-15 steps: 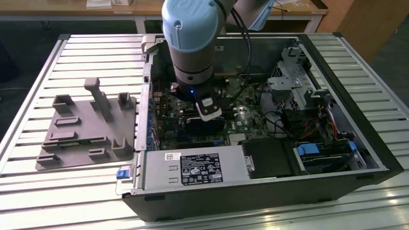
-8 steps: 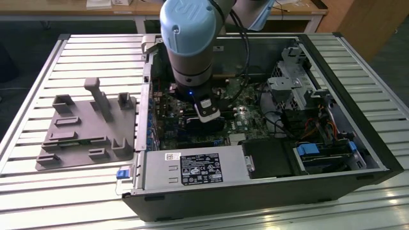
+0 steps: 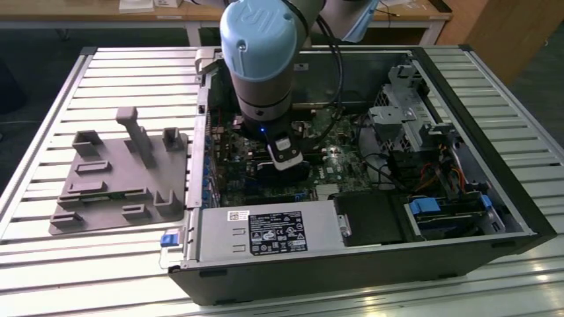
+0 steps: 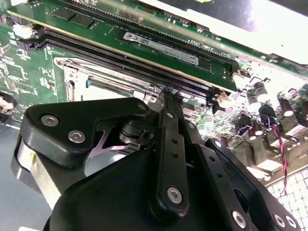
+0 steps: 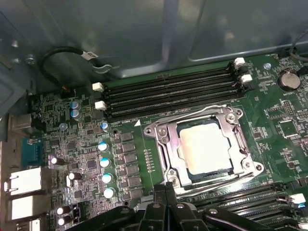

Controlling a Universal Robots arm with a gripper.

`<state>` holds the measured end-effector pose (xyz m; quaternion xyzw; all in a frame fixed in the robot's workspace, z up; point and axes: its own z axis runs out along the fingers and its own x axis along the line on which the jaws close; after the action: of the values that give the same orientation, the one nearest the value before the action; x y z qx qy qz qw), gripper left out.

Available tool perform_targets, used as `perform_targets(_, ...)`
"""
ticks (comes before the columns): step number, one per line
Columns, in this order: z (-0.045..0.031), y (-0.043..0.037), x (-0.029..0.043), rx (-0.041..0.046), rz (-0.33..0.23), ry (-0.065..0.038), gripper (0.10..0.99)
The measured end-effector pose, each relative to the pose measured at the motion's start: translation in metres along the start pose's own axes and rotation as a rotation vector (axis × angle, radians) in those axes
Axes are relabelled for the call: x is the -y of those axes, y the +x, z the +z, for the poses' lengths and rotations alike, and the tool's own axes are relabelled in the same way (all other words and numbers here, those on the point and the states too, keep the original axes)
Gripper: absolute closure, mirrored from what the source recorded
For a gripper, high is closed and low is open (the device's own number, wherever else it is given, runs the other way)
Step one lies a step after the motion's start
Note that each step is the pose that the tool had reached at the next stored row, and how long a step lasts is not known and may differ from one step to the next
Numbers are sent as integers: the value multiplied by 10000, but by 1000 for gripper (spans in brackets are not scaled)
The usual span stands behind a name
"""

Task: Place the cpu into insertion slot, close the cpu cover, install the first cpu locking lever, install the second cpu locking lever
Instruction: 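Install the second cpu locking lever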

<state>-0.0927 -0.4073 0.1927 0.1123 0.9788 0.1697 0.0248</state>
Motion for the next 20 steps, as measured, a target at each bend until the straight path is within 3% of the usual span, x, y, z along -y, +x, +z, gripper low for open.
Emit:
perform_targets(6,26,2,2,-13,4,-57,984)
perform_targets(15,57,15,15,-15,3,-58,984)
perform_targets(20,-23,14,-14,-13,4,-61,984)
